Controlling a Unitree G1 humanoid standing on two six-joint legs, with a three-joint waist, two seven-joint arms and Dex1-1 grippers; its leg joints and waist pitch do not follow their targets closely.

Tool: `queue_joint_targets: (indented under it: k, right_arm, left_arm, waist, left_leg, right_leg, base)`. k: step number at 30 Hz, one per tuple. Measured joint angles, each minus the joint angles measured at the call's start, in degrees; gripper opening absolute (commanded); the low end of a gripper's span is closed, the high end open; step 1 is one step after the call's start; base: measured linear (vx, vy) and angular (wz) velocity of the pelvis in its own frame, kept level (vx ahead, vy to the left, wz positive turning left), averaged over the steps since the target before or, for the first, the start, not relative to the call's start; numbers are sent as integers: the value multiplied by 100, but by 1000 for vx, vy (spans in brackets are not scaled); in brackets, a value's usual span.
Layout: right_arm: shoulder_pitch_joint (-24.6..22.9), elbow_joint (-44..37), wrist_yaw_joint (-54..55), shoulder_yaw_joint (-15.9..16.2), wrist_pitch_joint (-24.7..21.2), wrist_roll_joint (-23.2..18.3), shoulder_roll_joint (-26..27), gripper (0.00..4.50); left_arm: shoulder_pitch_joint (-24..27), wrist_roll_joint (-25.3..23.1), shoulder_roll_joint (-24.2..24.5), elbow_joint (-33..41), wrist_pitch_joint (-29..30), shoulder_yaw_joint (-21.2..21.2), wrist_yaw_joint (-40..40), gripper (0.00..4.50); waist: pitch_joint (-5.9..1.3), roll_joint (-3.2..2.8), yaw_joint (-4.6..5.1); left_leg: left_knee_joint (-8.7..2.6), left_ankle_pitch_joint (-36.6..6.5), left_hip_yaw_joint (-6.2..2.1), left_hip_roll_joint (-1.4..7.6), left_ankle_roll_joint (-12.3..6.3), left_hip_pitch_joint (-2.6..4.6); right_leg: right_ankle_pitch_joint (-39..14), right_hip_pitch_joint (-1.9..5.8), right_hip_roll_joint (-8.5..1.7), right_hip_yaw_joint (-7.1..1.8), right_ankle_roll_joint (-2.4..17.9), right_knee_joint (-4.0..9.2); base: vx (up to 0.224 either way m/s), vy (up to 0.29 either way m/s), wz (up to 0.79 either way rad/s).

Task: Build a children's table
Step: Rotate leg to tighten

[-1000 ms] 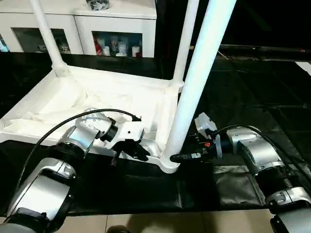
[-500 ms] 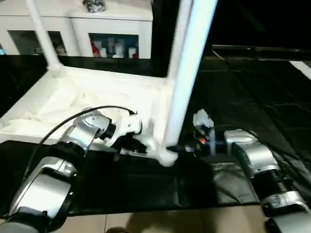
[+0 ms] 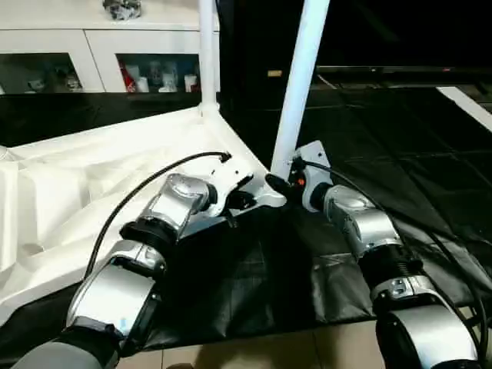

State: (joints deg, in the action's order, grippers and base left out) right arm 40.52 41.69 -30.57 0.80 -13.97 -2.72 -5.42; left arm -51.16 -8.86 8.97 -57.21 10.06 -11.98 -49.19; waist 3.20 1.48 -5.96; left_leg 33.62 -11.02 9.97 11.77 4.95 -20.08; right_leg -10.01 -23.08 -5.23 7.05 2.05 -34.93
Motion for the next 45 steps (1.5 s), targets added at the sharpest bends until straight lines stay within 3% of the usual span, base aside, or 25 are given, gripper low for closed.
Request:
queue_joint_targets:
  k: [3,11,14,17,20,27,45]
  right_arm:
    - [-4,21,-29,1,57,0,9,317]
    - [-476,-362,-1579,111,376,-254,-611,385]
    - [-714,-603,-2634,274,407,-470,-1046,401]
    - [-742,-742,-3347,435,339,-595,-1235,438]
    - [-737,-805,-3856,557,335,-644,-1371,448]
    - [-738,-948,-4681,875,394,-653,-1684,448]
    - [-703,-938,-5249,1089,417,-775,-1609,304]
  left_arm:
    - [1,-14,3,0,-45,-31,2,0]
    - [122,-91,338,75,-849,-315,-807,0]
    - [197,3,576,96,-1292,-414,-1516,0]
    - [215,17,738,108,-1620,-532,-2093,0]
    - [223,17,818,141,-1880,-653,-2527,0]
    - [226,27,1006,240,-2176,-809,-3137,0]
    - [226,23,1143,258,-2590,-932,-3655,0]
  waist:
    - [1,1,1]
    - [4,2,-57]
    - [6,2,-120]
    - [9,-3,-213]
    - [11,-6,-298]
    - [11,-6,-346]
    - [12,-2,-388]
  left_leg:
    - [2,-1,2,0,1,1]
    - [-3,-1,2,2,1,0]
    - [-1,-2,2,5,-2,2]
    - [5,-1,3,6,-1,2]
    - [19,1,7,9,-3,-3]
    - [24,-3,9,11,-7,-9]
    - [26,-3,9,10,-7,-11]
  right_leg:
    - [1,-1,0,0,2,1]
    - [-1,-4,1,0,-1,3]
    - [-1,-9,1,2,-2,2]
    - [2,-14,1,3,4,-2]
    - [2,-10,-2,3,4,-3]
    - [0,-11,-3,2,1,-4]
    - [0,-10,-4,2,0,-4]
  base:
    - [0,0,0]
    - [0,0,0]
    - [0,0,0]
    - [0,0,0]
    - [0,0,0]
    - [0,0,0]
    - [0,0,0]
